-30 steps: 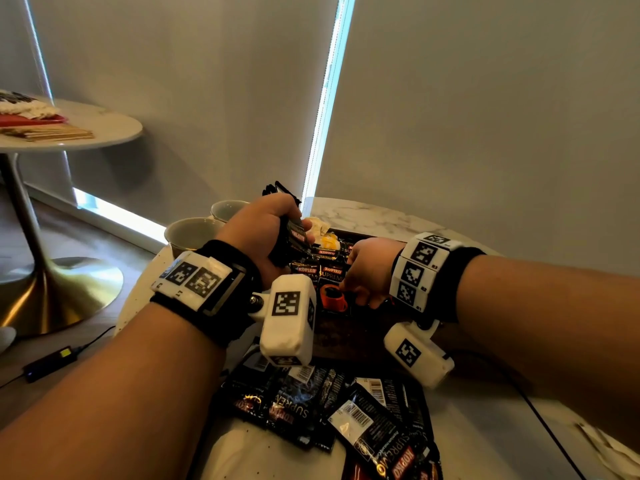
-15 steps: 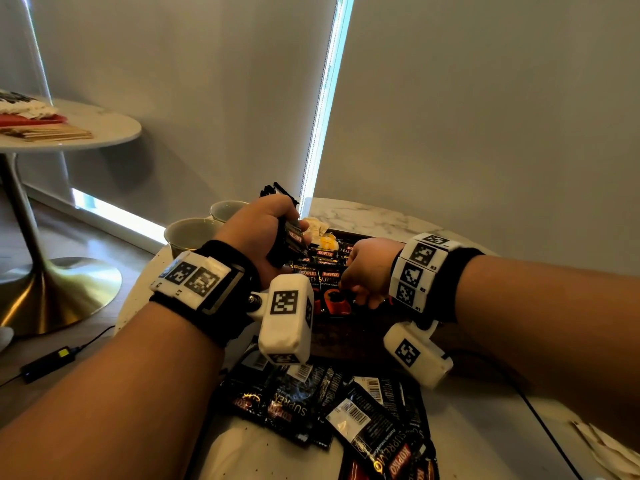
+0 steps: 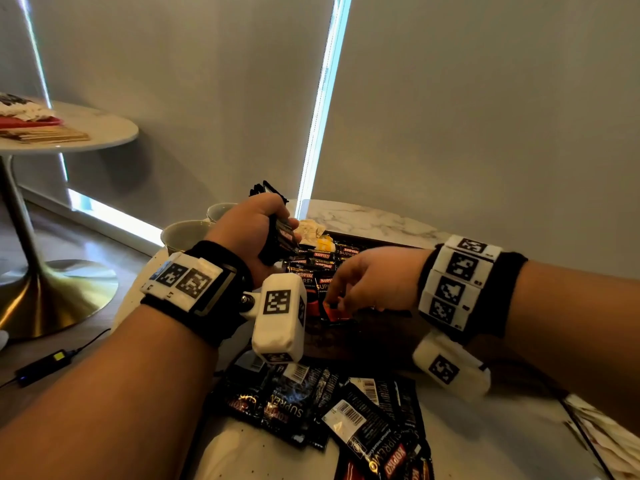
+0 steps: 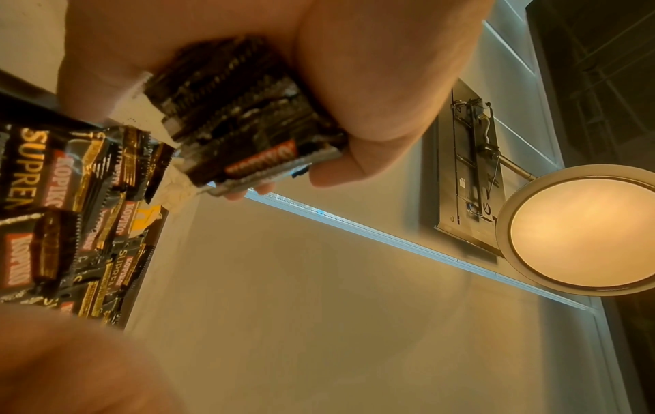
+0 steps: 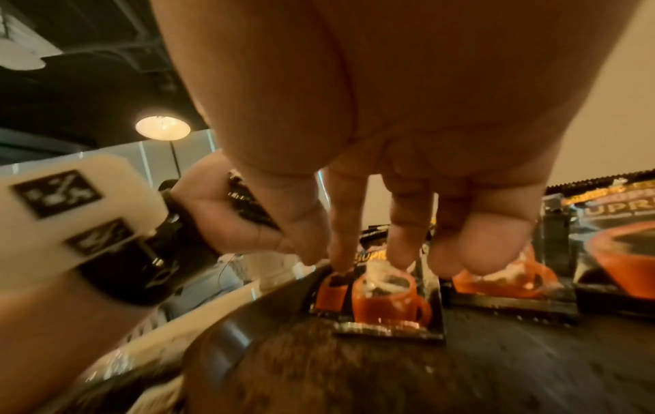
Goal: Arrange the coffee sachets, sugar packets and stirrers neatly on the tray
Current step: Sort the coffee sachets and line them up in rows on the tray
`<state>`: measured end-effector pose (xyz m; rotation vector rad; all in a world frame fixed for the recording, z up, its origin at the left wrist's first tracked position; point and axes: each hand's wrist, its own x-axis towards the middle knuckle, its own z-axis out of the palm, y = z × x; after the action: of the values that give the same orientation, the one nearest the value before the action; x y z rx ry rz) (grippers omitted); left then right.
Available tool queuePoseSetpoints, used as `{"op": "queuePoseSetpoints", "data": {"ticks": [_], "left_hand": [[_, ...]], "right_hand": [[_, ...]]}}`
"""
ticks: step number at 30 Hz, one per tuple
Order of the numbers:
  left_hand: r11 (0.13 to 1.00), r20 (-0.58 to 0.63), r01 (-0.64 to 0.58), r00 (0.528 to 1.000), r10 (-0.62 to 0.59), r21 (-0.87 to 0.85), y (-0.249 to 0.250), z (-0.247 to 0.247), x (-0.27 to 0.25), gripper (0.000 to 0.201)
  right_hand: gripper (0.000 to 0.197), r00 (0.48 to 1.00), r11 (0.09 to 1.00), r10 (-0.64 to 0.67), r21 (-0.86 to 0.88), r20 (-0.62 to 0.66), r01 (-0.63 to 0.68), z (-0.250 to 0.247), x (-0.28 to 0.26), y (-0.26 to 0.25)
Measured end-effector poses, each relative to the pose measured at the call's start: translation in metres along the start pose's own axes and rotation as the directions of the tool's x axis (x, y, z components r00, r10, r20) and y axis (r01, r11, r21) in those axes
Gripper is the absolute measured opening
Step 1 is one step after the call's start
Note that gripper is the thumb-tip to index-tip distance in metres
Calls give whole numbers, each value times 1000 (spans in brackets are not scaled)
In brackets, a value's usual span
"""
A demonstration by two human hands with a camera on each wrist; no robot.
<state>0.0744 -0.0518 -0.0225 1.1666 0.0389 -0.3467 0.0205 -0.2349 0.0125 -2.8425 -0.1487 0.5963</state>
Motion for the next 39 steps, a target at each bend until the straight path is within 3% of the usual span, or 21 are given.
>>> {"op": "queuePoseSetpoints", "data": {"ticks": [3, 8, 22, 29, 31, 34, 39], "left_hand": [[1000, 15, 25, 1000, -25, 16, 1, 1, -3, 35], [996, -2, 15, 1000, -15, 86, 0, 2, -5, 29], [995, 23, -8, 1000, 6, 104, 1, -2, 0, 28], [1000, 23, -31, 999, 31, 1, 0, 0, 2, 11], [999, 35, -24, 999, 25, -28, 1, 0, 2, 14], [1000, 59, -29, 998, 29, 5, 4, 1, 2, 35], [999, 77, -53, 996, 54, -13, 2, 1, 1, 31]], "right_hand": [[43, 992, 984, -7, -177, 123, 29, 10, -4, -2], [57, 994, 977, -30, -205, 109, 52, 17, -1, -8], [56, 998, 990, -40, -135, 49, 46, 18, 5, -11], [53, 998, 994, -13, -104, 65, 20, 18, 3, -10], [52, 998, 995, -20, -97, 63, 26, 18, 2, -10], [50, 999, 993, -31, -110, 38, 35, 16, -1, -10], [50, 999, 992, -27, -125, 18, 29, 14, -3, -7]]}}
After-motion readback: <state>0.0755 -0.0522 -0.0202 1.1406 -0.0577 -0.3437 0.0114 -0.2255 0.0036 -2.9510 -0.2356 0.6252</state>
